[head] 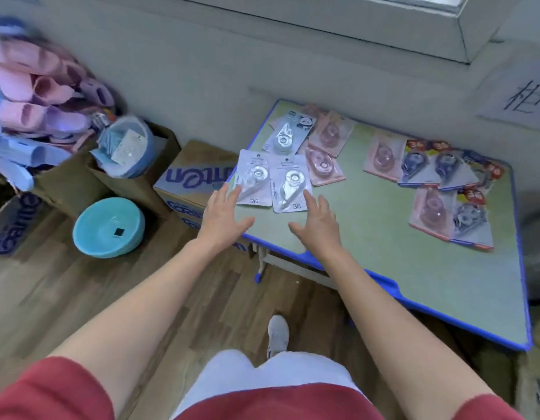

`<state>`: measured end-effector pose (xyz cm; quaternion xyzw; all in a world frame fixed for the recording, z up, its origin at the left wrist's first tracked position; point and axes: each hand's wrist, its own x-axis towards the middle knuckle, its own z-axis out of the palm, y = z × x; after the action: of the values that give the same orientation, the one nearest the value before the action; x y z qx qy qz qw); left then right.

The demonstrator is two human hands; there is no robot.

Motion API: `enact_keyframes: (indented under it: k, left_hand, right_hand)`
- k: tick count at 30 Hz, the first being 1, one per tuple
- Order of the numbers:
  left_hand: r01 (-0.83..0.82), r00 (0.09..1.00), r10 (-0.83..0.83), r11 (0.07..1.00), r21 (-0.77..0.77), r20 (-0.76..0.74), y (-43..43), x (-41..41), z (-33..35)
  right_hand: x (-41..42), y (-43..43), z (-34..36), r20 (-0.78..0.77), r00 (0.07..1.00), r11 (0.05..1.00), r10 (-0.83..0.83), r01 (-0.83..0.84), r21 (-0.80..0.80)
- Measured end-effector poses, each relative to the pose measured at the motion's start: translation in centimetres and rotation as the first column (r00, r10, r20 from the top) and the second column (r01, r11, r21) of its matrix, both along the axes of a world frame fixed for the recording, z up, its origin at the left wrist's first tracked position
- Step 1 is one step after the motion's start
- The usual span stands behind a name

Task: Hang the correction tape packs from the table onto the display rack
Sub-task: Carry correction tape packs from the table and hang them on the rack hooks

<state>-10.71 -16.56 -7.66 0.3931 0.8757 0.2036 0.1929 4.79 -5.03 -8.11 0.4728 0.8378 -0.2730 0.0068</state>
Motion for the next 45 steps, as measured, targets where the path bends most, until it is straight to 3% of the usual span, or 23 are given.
enact_keyframes:
  k: [11,17,29,38,45]
  left_hand:
    - [0.026,0.998,-0.028,0.999,0.035,0.061,6.7,-4.9,-2.6]
    - [0.076,0.995,-0.077,0.997,0.028,0.058,9.1,-5.3,-3.3]
    - [-0.094,0.995,0.098,0.972,-0.215,0.007,12.7,-2.0,-4.8]
    - [-0.217,0.975,0.222,0.953,-0.214,-0.001,12.1,-0.7,-4.8]
    - [-0.192,0.98,0.199,0.966,-0.173,0.028,10.9,-1.1,-4.9]
  right_hand:
    - [-7.5,4.0,-4.7,0.155,0.986,0.989,-0.061,0.039,0.144]
    - [-7.2,4.0,-4.4,0.105,0.989,0.987,-0.099,0.085,0.137]
    - [-2.9,4.6,-2.6,-0.012,0.977,0.967,-0.215,0.215,0.14]
    - [-1.2,4.7,-2.7,-0.046,0.98,0.974,-0.191,0.195,0.115]
    - [-0.8,3.7,-2.8,-0.067,0.972,0.965,-0.227,0.234,0.119]
